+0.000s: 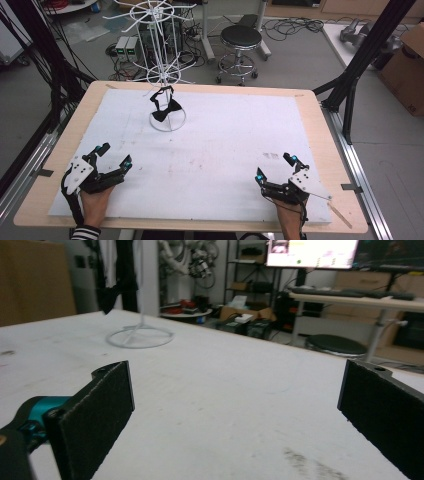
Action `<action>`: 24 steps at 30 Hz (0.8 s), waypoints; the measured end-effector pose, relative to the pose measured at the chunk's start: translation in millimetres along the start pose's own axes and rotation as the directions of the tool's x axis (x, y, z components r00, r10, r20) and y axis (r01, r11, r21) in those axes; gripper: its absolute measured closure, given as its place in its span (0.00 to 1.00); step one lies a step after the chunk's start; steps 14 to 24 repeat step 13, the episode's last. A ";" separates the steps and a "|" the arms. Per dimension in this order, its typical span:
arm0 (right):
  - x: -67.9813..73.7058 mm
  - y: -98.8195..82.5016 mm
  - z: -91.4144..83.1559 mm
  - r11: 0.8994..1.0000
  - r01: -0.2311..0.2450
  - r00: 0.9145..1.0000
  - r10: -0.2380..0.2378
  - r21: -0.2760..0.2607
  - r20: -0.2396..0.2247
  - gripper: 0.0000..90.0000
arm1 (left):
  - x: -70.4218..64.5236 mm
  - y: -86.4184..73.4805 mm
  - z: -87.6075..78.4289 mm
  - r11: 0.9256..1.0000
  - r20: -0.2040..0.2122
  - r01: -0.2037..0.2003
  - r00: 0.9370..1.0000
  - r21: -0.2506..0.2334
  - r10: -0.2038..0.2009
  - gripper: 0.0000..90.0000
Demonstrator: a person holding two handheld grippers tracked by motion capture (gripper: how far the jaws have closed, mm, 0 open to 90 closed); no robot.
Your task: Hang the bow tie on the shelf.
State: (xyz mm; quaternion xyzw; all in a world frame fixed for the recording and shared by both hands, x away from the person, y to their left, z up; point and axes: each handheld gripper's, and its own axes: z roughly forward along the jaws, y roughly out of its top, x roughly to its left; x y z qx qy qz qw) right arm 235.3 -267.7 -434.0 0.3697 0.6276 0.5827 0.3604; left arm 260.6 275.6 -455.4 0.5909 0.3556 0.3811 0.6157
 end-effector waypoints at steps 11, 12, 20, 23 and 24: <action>-1.5 -19.2 6.0 1.000 0.008 0.995 -0.006 -0.022 0.096 0.01 | -0.5 -0.3 -0.9 1.000 -0.007 -0.002 1.000 -0.011 0.002 0.16; -1.5 -19.2 6.0 1.000 0.008 0.995 -0.006 -0.022 0.096 0.01 | -0.6 -0.3 -1.4 1.000 -0.011 -0.003 1.000 -0.015 0.003 0.16; -1.0 -19.4 5.5 1.000 0.003 0.994 0.000 -0.024 0.108 0.01 | -0.5 -0.3 -1.3 1.000 -0.012 -0.003 1.000 -0.016 0.002 0.16; -1.0 -19.4 5.5 1.000 0.003 0.994 0.000 -0.024 0.108 0.01 | -0.5 -0.3 -1.3 1.000 -0.012 -0.003 1.000 -0.016 0.002 0.16; -1.0 -19.4 5.5 1.000 0.003 0.994 0.000 -0.024 0.108 0.01 | -0.5 -0.3 -1.3 1.000 -0.012 -0.003 1.000 -0.016 0.002 0.16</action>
